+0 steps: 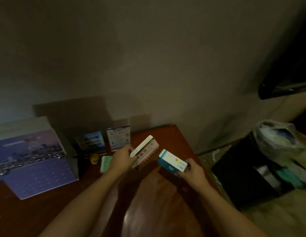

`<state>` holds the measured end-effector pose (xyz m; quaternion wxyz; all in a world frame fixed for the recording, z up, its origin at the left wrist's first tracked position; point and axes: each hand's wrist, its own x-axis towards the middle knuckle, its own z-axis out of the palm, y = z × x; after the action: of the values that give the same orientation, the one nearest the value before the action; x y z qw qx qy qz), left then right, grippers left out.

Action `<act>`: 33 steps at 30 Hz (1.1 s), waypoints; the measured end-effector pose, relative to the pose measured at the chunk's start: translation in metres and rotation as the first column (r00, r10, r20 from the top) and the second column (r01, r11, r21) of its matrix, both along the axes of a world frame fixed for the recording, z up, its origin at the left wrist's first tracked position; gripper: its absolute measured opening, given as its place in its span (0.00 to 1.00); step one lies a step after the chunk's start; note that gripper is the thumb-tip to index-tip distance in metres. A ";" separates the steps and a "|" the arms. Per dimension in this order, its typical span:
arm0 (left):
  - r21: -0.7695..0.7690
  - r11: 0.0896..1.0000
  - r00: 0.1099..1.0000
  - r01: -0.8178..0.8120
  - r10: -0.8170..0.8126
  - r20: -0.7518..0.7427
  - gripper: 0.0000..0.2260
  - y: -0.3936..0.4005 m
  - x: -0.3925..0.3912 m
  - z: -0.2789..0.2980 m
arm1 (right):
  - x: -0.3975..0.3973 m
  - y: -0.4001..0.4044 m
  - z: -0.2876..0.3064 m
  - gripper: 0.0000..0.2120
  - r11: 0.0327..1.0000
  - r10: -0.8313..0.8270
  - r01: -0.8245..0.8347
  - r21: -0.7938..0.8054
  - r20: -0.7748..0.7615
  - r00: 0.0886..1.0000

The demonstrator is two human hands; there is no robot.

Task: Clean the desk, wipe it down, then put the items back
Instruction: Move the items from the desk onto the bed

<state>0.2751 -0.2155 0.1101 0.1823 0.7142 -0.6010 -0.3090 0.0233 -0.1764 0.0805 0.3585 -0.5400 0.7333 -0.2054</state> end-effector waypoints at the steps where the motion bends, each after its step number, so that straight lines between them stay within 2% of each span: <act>1: 0.005 1.000 0.999 0.026 -0.026 -0.025 0.07 0.007 -0.011 -0.002 | -0.010 0.015 0.004 0.16 0.998 -0.066 0.066 -0.010 0.007 0.998; 5: 0.055 0.986 0.982 0.156 -0.149 -0.119 0.07 0.036 -0.072 -0.002 | -0.060 0.084 0.019 0.16 0.958 -0.279 0.280 -0.062 0.026 0.960; 8: 0.054 0.959 0.954 0.277 -0.268 -0.131 0.08 0.063 -0.131 0.006 | -0.107 0.149 0.024 0.17 0.892 -0.438 0.442 -0.092 0.058 0.897; 12: 0.047 0.891 0.886 0.452 -0.443 -0.139 0.09 0.113 -0.225 0.026 | -0.166 0.253 0.029 0.19 0.762 -0.631 0.640 -0.104 0.103 0.769; 16: 0.083 0.779 0.768 0.621 -0.583 -0.267 0.04 0.198 -0.332 0.040 | -0.222 0.379 0.033 0.18 0.551 -0.812 0.829 -0.098 0.168 0.559; 21: 0.030 0.578 0.566 0.815 -0.784 -0.254 0.06 0.349 -0.449 0.047 | -0.277 0.556 0.037 0.23 0.287 -0.936 0.952 -0.106 0.180 0.302; 25: 0.047 0.388 0.382 0.920 -0.865 -0.326 0.05 0.482 -0.517 0.054 | -0.290 0.689 0.047 0.18 0.086 -0.988 0.987 -0.139 0.116 0.102; 28: 0.065 0.250 0.256 0.966 -0.886 -0.387 0.09 0.576 -0.559 0.056 | -0.283 0.777 0.058 0.15 -0.058 -0.992 0.981 -0.183 0.121 -0.036; 33: 0.052 -0.049 -0.027 0.997 -0.930 -0.366 0.07 0.734 -0.608 0.072 | -0.261 0.909 0.059 0.15 -0.345 -0.934 0.914 -0.215 0.174 -0.312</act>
<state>-0.3326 0.5187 0.1820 -0.1373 0.0545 -0.8476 -0.5096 -0.2382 0.7328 0.1392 -0.0620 0.2292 0.8415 -0.4853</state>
